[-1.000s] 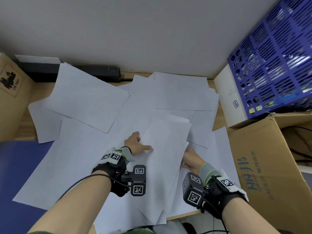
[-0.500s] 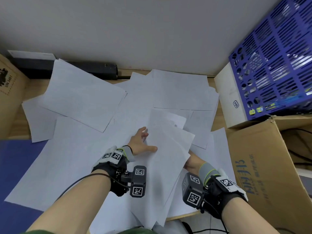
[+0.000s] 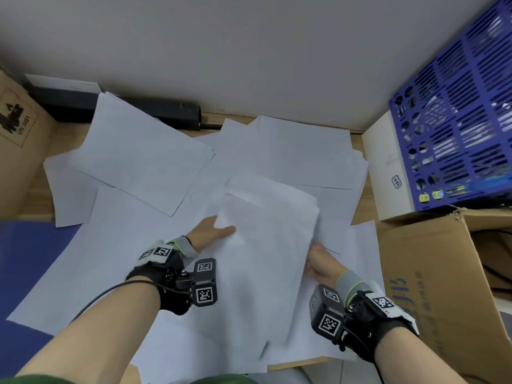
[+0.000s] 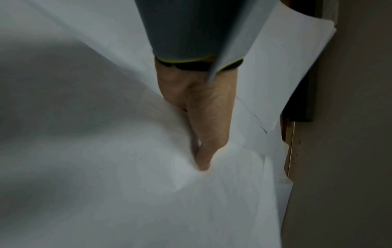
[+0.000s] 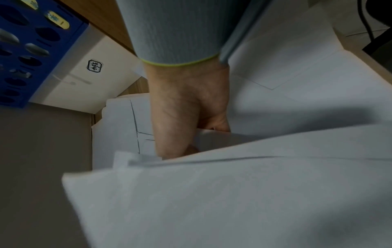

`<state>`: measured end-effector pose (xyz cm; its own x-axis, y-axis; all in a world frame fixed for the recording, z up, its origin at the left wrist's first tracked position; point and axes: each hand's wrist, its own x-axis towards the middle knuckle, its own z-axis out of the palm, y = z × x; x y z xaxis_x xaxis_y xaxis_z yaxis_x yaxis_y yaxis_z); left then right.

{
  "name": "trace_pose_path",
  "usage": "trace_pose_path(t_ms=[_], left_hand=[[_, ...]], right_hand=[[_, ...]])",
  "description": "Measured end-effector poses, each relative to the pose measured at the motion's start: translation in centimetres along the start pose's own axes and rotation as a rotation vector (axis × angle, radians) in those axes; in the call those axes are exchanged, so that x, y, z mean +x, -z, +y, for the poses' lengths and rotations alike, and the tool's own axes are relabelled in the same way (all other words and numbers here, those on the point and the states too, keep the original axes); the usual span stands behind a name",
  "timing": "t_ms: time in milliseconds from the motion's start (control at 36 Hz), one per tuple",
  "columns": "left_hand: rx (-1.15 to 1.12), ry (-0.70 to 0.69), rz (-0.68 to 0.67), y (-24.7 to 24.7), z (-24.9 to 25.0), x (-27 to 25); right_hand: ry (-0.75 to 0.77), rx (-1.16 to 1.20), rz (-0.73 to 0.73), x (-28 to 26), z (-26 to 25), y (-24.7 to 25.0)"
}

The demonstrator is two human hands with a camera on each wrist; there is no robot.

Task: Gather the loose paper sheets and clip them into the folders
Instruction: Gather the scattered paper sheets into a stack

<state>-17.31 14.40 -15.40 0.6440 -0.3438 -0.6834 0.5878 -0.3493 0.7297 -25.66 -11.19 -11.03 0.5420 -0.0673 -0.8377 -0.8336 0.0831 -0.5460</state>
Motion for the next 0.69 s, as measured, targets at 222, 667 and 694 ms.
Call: trace_pose_path(t_ms=[222,667,694], left_hand=[[-0.104,0.106,0.215,1.8,-1.0,0.3],[-0.007,0.053,0.378,3.1,-2.6,-1.4],[0.008,0.047,0.313,3.1,-2.4,-1.6]], right_hand=[[0.024,0.172,0.143,0.4,-0.5,-0.1],[-0.091,0.213,0.207,-0.9,4.4,-0.5],[-0.105,0.208,0.173,-1.2,4.6,-0.6]])
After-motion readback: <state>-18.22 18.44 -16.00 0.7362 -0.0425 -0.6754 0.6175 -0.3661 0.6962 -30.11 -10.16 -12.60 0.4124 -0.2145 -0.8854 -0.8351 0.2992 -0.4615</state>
